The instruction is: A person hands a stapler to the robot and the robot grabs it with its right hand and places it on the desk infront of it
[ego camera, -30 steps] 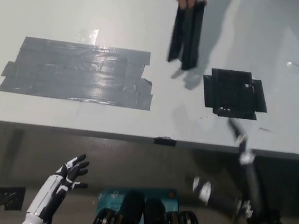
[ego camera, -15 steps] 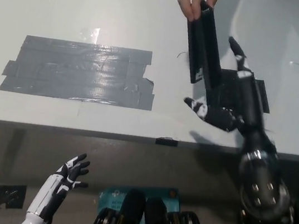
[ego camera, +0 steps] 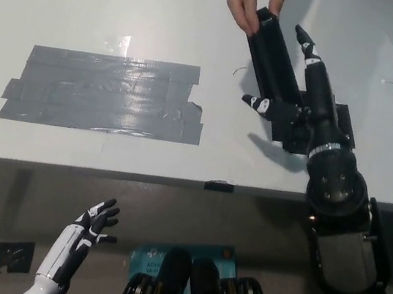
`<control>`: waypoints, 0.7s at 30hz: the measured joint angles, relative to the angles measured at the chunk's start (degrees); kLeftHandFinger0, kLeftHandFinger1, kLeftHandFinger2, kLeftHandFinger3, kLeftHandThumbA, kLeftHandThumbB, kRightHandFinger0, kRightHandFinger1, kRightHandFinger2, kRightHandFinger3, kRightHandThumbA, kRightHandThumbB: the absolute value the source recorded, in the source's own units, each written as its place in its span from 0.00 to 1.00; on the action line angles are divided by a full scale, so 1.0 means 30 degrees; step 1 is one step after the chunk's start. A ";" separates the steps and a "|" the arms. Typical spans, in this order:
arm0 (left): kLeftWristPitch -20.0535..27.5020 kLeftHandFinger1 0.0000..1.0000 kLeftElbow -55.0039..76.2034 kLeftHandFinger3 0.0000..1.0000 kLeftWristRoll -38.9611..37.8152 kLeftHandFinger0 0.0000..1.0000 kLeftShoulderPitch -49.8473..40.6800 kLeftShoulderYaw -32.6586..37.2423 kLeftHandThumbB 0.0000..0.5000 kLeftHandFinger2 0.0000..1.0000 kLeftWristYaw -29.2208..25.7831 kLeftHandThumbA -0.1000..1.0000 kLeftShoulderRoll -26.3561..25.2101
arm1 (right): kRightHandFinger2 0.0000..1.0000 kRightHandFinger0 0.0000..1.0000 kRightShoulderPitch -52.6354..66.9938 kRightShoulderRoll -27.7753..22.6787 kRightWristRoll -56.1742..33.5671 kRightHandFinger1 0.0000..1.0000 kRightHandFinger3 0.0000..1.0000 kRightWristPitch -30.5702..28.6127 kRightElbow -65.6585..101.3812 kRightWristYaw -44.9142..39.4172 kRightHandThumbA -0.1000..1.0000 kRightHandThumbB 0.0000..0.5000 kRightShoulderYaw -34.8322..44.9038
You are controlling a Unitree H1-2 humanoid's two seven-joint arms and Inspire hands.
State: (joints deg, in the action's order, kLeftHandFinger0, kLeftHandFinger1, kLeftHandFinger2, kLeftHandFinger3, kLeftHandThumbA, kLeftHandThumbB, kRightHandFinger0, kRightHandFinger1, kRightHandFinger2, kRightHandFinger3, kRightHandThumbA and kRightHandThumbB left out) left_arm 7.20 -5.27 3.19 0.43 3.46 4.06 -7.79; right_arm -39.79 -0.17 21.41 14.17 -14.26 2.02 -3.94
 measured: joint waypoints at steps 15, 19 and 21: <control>-0.0117 0.87 0.0024 0.91 -0.0013 0.76 0.0316 -0.0026 0.86 0.89 0.0014 0.95 0.0000 | 0.79 0.04 -0.1620 0.0161 -0.1163 0.42 0.72 0.0892 -0.1775 -0.0671 0.00 0.34 -0.0098; -0.0171 0.87 0.0177 0.90 -0.0006 0.76 0.0328 -0.0037 0.85 0.89 0.0016 0.96 -0.0009 | 0.84 0.12 -0.1623 0.0027 -0.1408 0.57 0.86 0.1257 -0.2039 -0.1030 0.00 0.27 -0.0196; -0.0183 0.87 0.0217 0.90 0.0004 0.75 0.0329 -0.0037 0.84 0.88 0.0015 0.96 -0.0017 | 0.85 0.13 -0.1618 -0.0035 -0.1515 0.58 0.88 0.1404 -0.2079 -0.1076 0.00 0.26 -0.0199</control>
State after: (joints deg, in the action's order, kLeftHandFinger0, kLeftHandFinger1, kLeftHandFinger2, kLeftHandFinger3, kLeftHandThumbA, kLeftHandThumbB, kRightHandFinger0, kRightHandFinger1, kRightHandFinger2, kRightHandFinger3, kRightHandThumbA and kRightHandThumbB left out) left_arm 6.65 -4.62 3.20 1.42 3.35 4.11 -7.84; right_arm -44.64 -0.27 16.87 18.38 -20.50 -1.21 -4.54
